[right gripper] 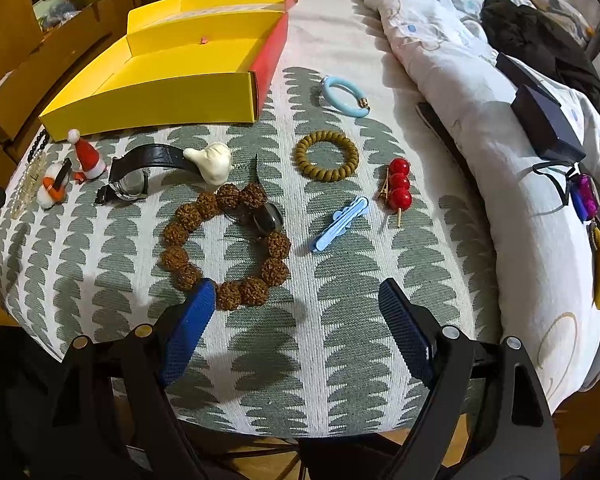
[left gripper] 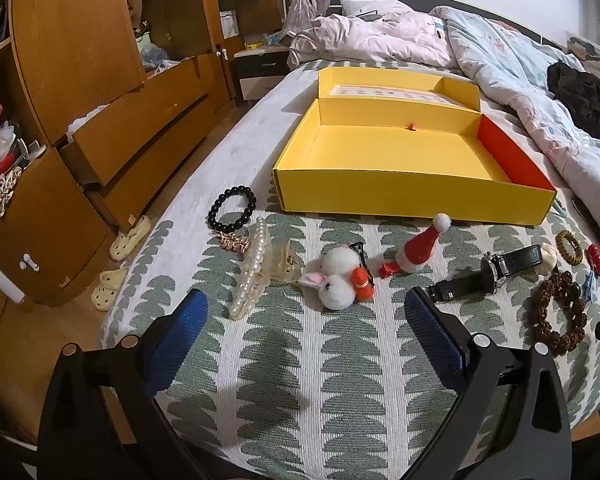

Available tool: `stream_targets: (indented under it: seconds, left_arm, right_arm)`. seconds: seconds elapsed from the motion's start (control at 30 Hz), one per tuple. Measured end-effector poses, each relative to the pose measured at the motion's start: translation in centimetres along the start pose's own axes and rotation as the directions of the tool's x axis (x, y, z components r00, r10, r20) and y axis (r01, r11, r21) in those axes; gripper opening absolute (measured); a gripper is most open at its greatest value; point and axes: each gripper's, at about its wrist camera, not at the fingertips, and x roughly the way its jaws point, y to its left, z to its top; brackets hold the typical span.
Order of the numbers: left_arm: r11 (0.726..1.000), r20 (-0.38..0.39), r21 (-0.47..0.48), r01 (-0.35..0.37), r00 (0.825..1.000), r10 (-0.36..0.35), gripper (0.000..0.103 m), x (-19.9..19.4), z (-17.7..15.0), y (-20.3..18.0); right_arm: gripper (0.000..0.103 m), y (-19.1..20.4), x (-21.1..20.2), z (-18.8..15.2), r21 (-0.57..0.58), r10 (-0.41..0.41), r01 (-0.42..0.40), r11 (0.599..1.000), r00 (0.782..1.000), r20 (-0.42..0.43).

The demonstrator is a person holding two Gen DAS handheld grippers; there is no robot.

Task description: Organize jewelry

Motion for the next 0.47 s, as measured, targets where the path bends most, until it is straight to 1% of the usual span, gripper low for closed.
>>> stream_targets:
  seconds: [0.47]
  left_arm:
    - [1.0, -0.019, 0.004, 0.017, 1.0, -0.017, 0.097, 0.22, 0.15, -0.12]
  right_arm:
    - [0.085, 0.14, 0.35, -0.25, -0.004, -0.007, 0.007, 1.0, 1.0, -0.012]
